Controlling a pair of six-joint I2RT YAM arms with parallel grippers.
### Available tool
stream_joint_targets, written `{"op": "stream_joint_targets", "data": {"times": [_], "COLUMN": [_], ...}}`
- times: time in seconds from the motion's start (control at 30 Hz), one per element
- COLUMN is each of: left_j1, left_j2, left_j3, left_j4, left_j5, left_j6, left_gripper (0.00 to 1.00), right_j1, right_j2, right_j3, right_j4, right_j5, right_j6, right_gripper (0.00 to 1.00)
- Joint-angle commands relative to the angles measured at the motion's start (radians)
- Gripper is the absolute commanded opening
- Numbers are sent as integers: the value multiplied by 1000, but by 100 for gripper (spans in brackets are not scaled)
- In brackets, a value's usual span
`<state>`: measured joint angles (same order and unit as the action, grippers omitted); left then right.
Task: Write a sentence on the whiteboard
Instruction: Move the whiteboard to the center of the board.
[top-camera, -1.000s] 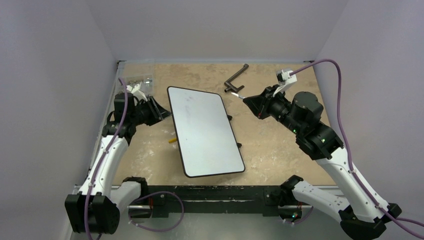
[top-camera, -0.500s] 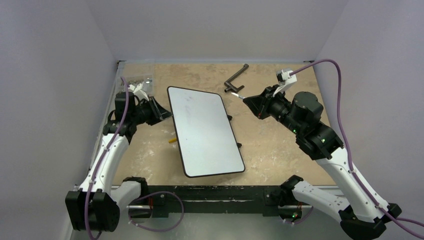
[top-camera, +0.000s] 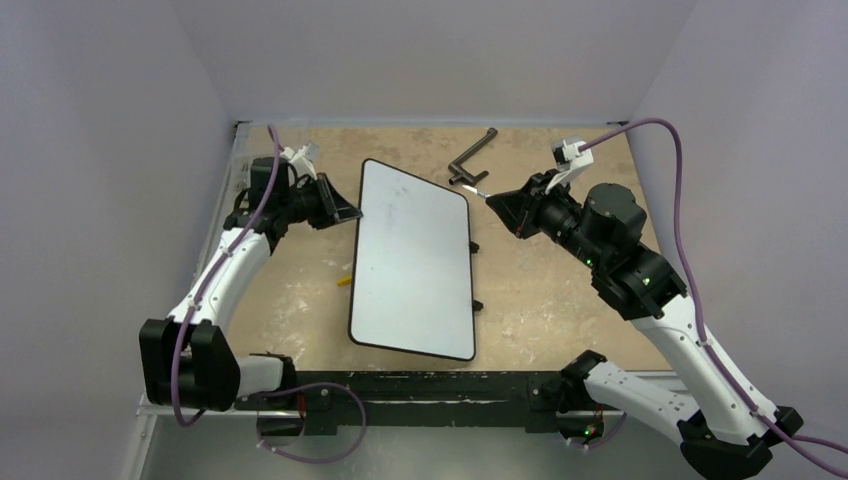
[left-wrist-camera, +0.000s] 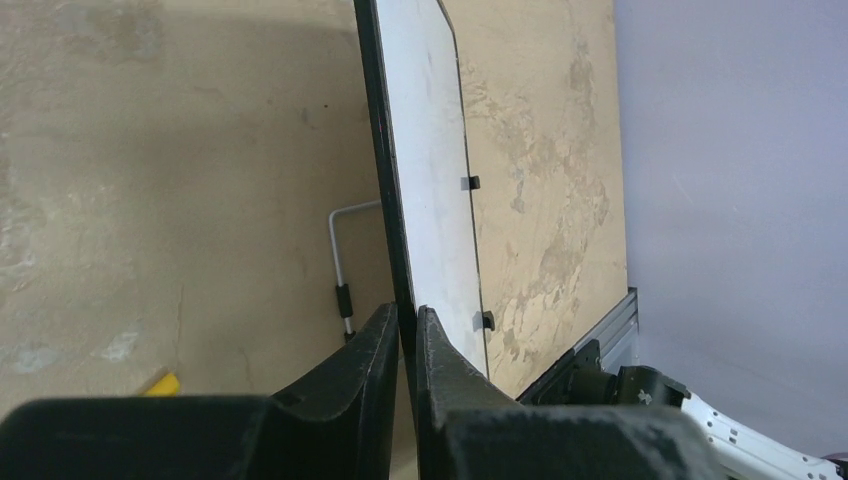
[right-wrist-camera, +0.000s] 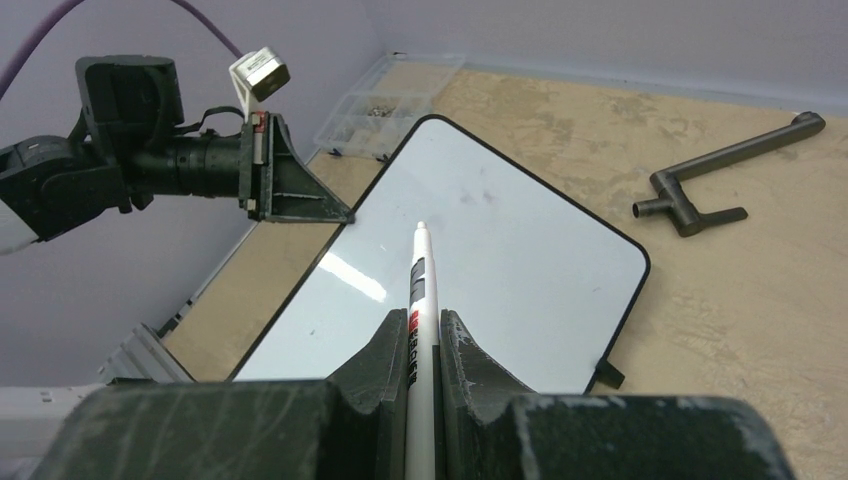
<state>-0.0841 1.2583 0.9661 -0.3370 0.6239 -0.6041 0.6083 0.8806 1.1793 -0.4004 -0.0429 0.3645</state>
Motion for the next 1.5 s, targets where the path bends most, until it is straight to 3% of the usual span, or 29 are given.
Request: {"op": "stream_joint_targets", "data": {"times": [0.0,0.4,0.8,0.97,1.17,1.3,1.47], "left_j1": [-62,-213,-326,-352,-347,-325,-282], "left_j2": [74,372,692,808,780,778,717], "left_j3": [122,434,923,1120,1183,1234,1171], "left_j4": [4,-11,-190,-330,-410,-482,-510], "left_j5": [27,59,204,242,183,168,177], "left_j6": [34,20,88,151,216,250,299], "left_gripper": [6,6,10,23,46,51,53], "right_j1": [-3,-2,-2,-3,-2,-3,-2], "right_j2": [-18,-43,-64,-69,-69,-63,-58], "right_j3": [2,-6,-30,-32,-34,-31,-29], "right_j4": [21,-3,-30,-35,-38,-34,-32], "right_j5": [17,41,80,84,81,69,60], "right_j6": [-20,-33,-57,-61,-61,-57,-55], "right_gripper": [0,0,0,0,0,0,0]}}
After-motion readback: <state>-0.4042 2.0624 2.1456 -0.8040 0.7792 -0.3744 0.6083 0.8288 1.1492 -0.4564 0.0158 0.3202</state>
